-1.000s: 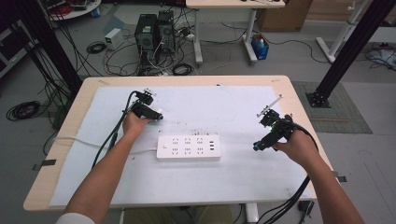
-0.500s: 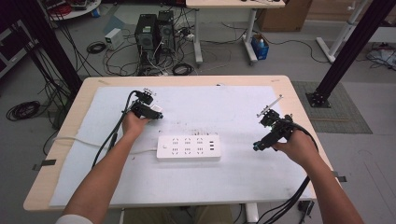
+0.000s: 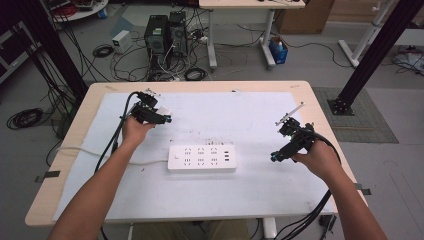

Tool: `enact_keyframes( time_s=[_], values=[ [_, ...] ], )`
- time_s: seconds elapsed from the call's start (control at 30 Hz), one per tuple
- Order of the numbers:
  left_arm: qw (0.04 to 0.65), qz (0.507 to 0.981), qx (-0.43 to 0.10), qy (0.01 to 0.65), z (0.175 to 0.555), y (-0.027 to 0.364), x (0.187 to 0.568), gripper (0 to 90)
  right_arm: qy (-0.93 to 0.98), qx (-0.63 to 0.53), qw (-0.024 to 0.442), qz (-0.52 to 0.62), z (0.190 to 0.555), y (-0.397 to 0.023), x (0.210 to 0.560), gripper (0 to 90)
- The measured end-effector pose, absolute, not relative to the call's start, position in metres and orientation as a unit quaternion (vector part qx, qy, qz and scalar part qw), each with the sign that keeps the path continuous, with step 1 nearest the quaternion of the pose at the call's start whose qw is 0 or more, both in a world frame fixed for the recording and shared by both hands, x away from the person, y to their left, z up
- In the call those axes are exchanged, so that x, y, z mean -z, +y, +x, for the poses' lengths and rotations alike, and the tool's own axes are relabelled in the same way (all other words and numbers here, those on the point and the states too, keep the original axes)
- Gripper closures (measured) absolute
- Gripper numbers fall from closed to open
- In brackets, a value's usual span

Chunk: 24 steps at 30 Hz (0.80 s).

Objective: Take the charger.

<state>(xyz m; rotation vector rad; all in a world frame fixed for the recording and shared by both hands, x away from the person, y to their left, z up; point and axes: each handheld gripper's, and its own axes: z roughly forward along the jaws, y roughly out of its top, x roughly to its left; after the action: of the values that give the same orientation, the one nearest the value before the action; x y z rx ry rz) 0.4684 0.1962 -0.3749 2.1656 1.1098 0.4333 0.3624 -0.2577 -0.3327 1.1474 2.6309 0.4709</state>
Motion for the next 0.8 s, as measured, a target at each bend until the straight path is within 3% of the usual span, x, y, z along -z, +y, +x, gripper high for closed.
enact_keyframes(
  time_s=[0.3,0.8],
  values=[
    [0.367,0.831,-0.185,0.376,0.443,0.203,0.345,42.6,0.899,-0.167,0.109,0.391,0.362,-0.254,0.34,1.1],
    [0.38,0.856,-0.182,0.299,0.403,0.214,0.32,42.6,0.898,-0.174,0.111,0.387,0.357,-0.248,0.339,1.1]
  ],
)
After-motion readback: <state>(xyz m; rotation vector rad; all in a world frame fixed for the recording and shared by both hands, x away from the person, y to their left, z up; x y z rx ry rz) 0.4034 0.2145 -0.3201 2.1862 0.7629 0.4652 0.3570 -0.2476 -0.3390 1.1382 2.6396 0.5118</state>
